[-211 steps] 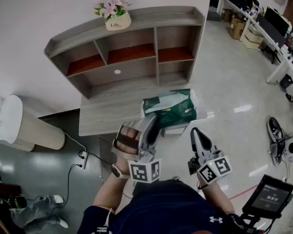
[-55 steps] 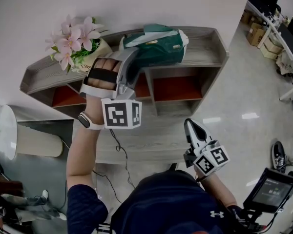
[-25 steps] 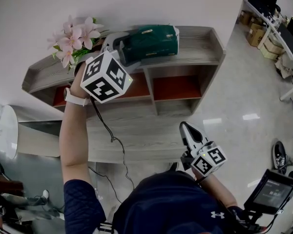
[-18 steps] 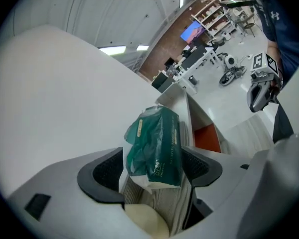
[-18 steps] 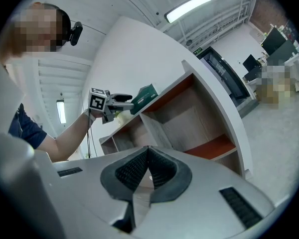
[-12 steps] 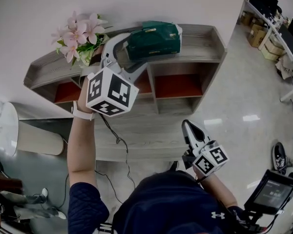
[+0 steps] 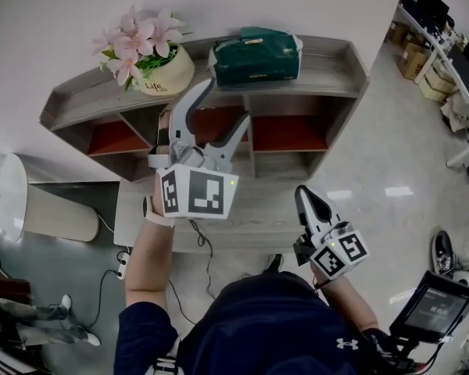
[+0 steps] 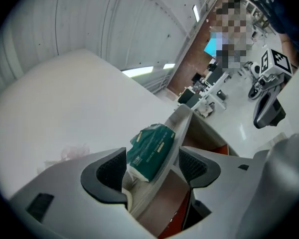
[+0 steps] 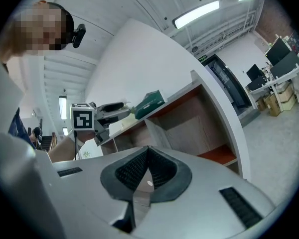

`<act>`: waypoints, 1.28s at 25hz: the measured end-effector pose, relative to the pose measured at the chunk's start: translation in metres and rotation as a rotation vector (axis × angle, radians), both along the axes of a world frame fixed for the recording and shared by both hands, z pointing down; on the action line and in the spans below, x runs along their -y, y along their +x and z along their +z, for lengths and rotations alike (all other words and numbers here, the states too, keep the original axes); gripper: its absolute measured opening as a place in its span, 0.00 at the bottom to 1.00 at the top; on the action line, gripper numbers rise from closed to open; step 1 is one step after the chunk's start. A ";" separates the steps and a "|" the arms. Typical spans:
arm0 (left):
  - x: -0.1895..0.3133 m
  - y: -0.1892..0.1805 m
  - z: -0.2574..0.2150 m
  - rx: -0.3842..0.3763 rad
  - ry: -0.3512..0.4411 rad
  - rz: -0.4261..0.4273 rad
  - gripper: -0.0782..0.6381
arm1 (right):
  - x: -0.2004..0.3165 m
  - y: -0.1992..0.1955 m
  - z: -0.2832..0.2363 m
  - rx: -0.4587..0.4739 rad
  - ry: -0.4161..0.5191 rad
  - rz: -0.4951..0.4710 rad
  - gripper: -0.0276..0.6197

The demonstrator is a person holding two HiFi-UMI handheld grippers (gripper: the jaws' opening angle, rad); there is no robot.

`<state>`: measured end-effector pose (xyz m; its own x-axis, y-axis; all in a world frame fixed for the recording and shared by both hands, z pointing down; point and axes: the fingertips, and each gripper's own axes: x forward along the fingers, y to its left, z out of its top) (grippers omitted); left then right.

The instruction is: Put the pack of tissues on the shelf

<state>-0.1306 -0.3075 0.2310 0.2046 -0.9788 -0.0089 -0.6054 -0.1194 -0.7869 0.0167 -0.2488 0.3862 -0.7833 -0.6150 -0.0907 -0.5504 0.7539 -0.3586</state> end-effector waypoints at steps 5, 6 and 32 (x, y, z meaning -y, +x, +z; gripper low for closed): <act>-0.023 -0.011 0.033 -0.146 -0.025 -0.027 0.55 | -0.005 -0.001 -0.006 -0.011 0.021 0.014 0.06; -0.028 -0.012 0.042 -0.183 -0.044 -0.021 0.54 | -0.006 -0.002 -0.006 -0.013 0.024 0.018 0.06; -0.104 0.000 0.072 -0.657 -0.046 0.097 0.42 | -0.003 -0.038 -0.095 -0.104 0.304 0.100 0.06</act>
<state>-0.1309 -0.2037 0.3033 0.2585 -0.9585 -0.1204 -0.9421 -0.2226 -0.2507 -0.0212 -0.2456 0.2913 -0.7352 -0.6463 -0.2043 -0.6489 0.7582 -0.0634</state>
